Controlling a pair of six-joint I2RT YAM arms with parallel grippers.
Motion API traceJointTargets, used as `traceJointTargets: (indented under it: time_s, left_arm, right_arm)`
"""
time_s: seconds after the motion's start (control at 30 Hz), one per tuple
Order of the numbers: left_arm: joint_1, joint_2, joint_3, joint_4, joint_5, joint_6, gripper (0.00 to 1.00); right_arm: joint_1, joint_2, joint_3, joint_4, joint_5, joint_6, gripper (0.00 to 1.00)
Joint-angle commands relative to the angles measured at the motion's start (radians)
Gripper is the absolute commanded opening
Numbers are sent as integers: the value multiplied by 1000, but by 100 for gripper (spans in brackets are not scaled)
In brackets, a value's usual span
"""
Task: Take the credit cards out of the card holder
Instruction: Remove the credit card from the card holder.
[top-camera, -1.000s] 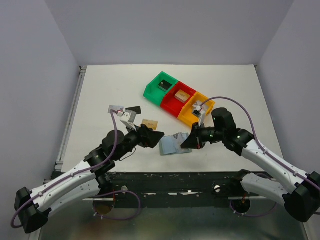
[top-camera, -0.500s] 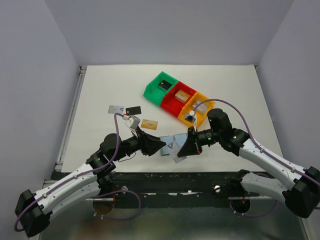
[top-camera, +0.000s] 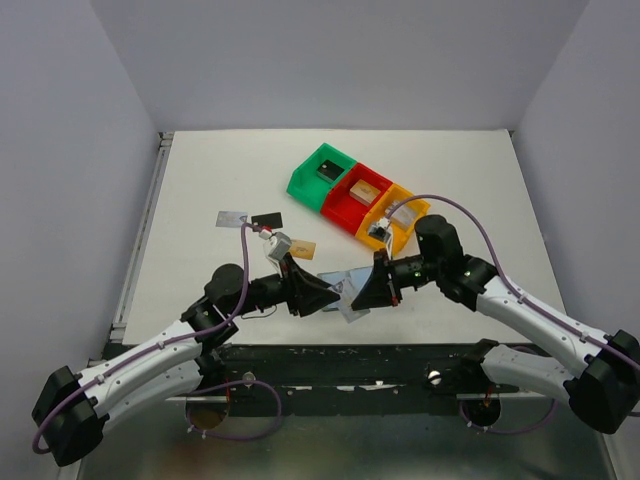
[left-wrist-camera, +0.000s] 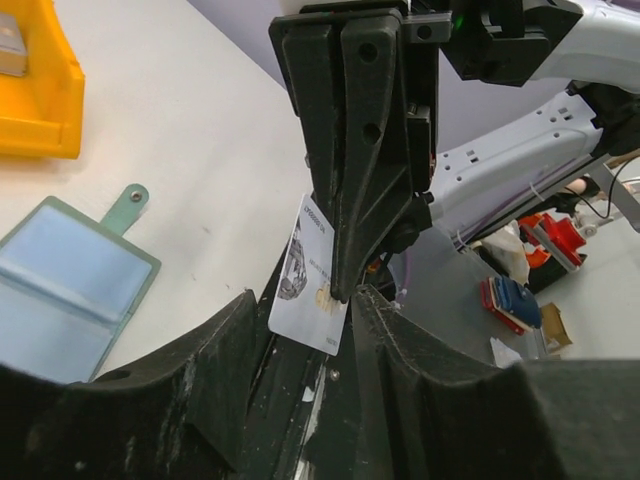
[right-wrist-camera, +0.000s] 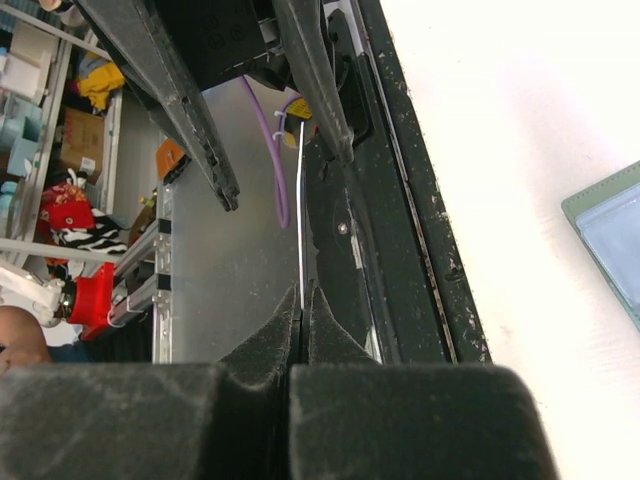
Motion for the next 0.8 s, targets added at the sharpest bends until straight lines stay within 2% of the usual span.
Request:
traceJointTargets:
  time_s: [0.0,0.3,0.43,0.6,0.67,0.73,0.77]
  left_arm:
    - [5,9,-5,70,66,-6,51]
    - [5,-8,-54,177,106,-8,39]
    - [5,-12,-59,193,118,-8,29]
    - [7,-17,-68,219,129,-9,24]
    - [5,-20,-71,229,133,-8,17]
    - [7,-19,-74,236,138,-9,5]
    - [7,-20,-74,239,139,-9,0]
  right_arm:
    - [8,13,34,67,-52,25,0]
    - [8,22,-8,248,-149,117,0]
    - [8,30,-3,252,-167,117,0]
    - [8,31,-5,253,-172,116,0]
    - [8,30,-6,250,-172,114,0]
    - [8,28,-5,233,-158,107,1]
    - [8,25,0,213,-147,97,11]
